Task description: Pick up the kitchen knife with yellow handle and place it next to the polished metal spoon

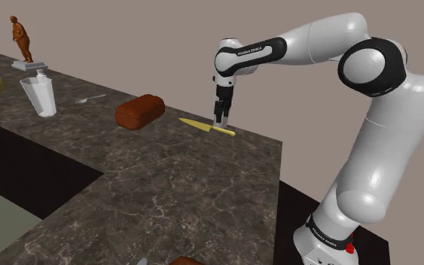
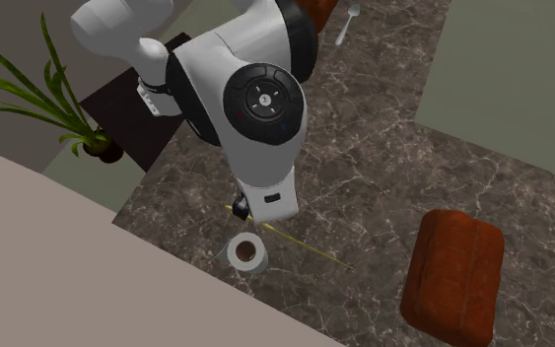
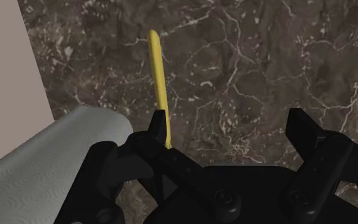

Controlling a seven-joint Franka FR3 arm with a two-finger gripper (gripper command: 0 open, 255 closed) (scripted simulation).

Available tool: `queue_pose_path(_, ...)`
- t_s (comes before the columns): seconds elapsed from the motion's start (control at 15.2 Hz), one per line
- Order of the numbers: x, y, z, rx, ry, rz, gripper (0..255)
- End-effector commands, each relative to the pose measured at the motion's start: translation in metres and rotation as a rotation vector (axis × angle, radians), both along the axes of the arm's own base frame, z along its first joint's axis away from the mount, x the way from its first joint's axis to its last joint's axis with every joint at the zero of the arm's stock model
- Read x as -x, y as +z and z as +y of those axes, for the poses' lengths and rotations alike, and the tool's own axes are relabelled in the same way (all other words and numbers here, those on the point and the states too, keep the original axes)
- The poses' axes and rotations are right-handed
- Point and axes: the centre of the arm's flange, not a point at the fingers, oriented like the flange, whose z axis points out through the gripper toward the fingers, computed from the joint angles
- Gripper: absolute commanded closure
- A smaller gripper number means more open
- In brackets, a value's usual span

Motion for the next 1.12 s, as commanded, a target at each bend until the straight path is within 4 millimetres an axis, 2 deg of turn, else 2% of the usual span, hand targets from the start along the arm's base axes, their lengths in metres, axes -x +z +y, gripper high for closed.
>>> queue_pose_path(0.0,-0.024,-0.012,-0.007,-0.007,0.015,-0.005,0)
queue_pose_path(0.53,-0.114,-0.050,-0.027,-0.032,0.068,-0.021,0)
queue_pose_path(1.06,-0.109,-0.090,-0.025,-0.032,0.068,-0.021,0)
